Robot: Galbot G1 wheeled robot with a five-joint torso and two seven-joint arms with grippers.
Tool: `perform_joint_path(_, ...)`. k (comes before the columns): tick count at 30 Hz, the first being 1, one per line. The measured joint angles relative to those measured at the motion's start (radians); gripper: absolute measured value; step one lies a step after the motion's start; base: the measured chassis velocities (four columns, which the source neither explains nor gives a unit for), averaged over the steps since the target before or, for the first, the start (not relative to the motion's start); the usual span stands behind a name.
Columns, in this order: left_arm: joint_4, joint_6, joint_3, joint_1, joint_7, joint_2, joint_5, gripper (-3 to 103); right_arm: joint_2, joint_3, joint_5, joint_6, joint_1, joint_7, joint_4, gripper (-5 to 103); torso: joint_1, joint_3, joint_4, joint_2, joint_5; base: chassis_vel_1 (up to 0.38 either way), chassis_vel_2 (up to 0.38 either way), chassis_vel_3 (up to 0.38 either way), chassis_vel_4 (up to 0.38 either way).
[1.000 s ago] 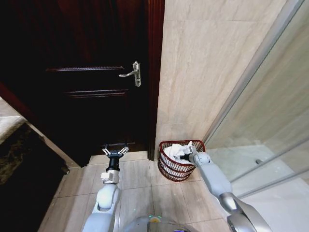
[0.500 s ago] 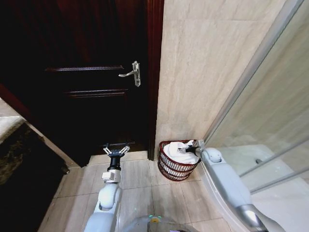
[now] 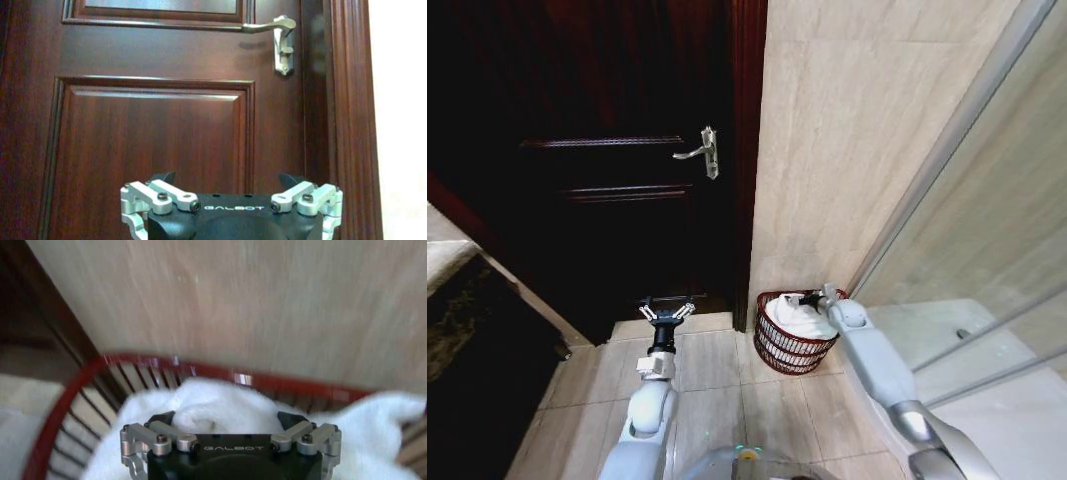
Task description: Discard the used towel into the hamper.
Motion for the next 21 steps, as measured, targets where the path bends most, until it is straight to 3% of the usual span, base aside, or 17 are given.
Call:
perform_joint_path(11,0.035,-0.005,0.013,-0.012,-0.001,-0.023,0.017,100,-0.018,0.007,-0.006,-0.023,0.007,-0.067,-0.132,100,0.000,0.000,-0.0002,0.000,-0.0002,0.000,0.000,0.000,0.000)
perform_joint_path(15,0.032,0.005,0.019,-0.021,-0.001,-0.026,0.023,100,-0.006,0.010,-0.001,0.007,0.015,-0.061,-0.157,100,0.000,0.000,-0.0001,0.000,0.0001,0.000,0.000,0.000,0.000)
perform_joint_path(21,0.033,0.012,0.022,-0.036,-0.001,-0.026,0.022,100,-0.079,0.020,0.075,0.016,-0.019,0.005,0.054,100,0.000,0.000,-0.0004,0.000,0.0002,0.000,0.000,0.000,0.000)
